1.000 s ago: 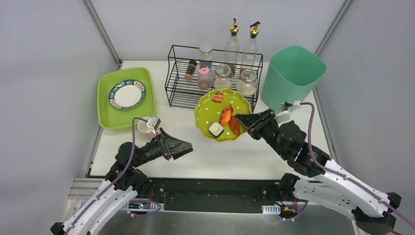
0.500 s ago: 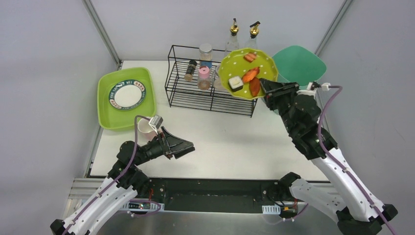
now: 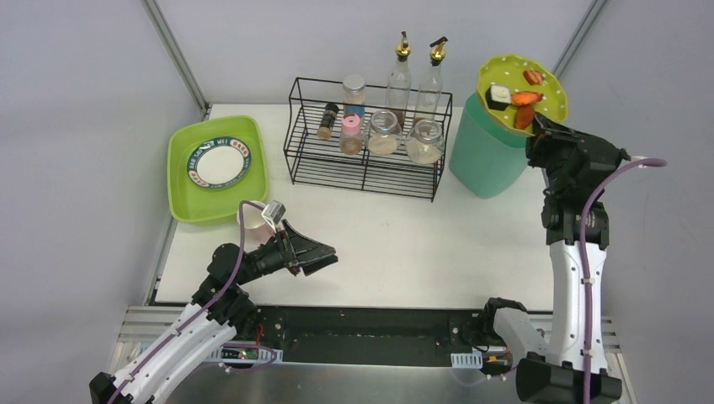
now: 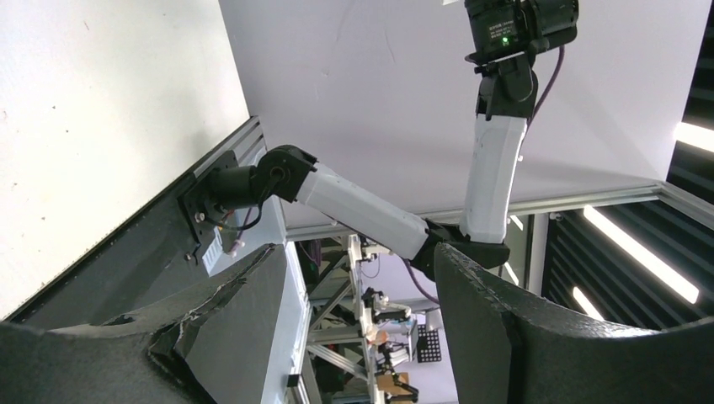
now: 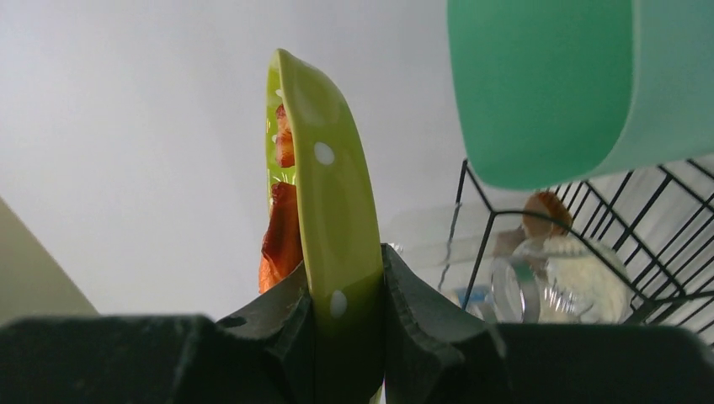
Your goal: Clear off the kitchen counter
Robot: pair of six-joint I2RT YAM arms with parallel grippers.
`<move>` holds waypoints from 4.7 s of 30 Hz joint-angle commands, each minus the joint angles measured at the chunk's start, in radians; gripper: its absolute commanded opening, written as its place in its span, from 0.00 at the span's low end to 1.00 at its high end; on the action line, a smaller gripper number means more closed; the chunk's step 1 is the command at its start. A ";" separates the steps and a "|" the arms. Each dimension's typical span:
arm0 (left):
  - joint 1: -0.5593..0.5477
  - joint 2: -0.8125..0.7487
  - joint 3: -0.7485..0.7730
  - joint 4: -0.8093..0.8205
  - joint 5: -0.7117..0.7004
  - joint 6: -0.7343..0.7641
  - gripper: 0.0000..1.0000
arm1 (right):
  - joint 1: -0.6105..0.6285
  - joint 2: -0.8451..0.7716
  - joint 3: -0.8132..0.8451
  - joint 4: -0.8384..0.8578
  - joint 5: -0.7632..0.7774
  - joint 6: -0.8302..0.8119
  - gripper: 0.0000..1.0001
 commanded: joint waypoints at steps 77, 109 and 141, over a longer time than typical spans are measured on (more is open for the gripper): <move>-0.002 0.214 -0.031 0.264 0.243 0.023 0.68 | 0.115 0.698 0.652 0.079 0.492 -1.755 0.00; -0.003 0.206 0.074 0.031 0.185 0.109 0.79 | 0.283 0.280 0.553 0.217 0.371 -1.734 0.00; -0.002 0.225 0.330 -0.175 0.007 0.254 0.85 | 0.339 -0.037 0.124 -0.098 -0.626 -0.746 0.00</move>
